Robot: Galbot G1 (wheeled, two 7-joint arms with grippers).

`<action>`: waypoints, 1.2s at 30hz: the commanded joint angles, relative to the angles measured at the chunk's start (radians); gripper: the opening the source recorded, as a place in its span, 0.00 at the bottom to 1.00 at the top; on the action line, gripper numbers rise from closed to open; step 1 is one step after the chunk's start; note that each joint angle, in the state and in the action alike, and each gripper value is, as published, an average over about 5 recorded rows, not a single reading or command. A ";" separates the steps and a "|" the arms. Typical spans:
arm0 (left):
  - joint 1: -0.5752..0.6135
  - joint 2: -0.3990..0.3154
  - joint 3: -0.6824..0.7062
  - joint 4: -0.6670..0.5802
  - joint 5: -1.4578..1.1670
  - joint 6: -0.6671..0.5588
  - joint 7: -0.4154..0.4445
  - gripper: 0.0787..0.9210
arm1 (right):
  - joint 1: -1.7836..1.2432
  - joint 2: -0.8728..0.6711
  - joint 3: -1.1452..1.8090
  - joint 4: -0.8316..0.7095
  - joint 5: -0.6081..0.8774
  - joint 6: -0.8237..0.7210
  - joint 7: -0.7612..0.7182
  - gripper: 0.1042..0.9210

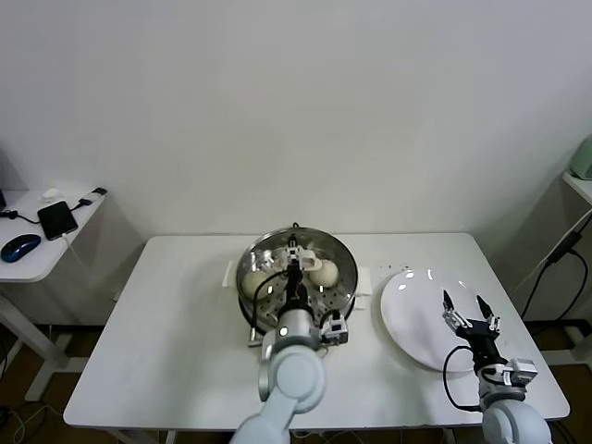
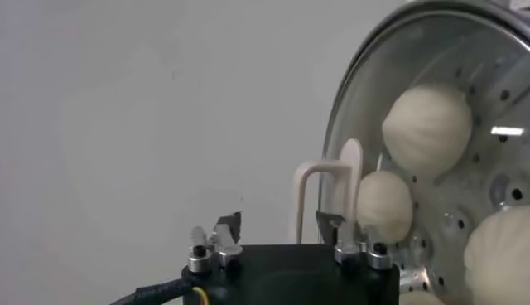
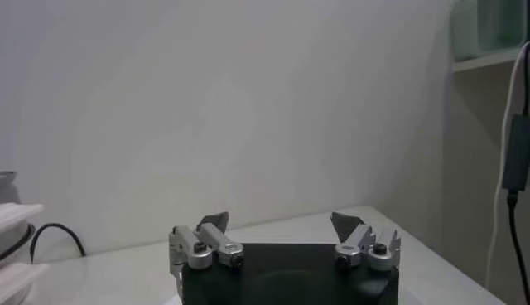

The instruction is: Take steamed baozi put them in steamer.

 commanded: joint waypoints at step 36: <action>0.499 0.086 -0.769 -0.293 -1.488 -0.589 -0.327 0.88 | -0.138 0.009 -0.075 0.113 -0.064 0.059 -0.129 0.88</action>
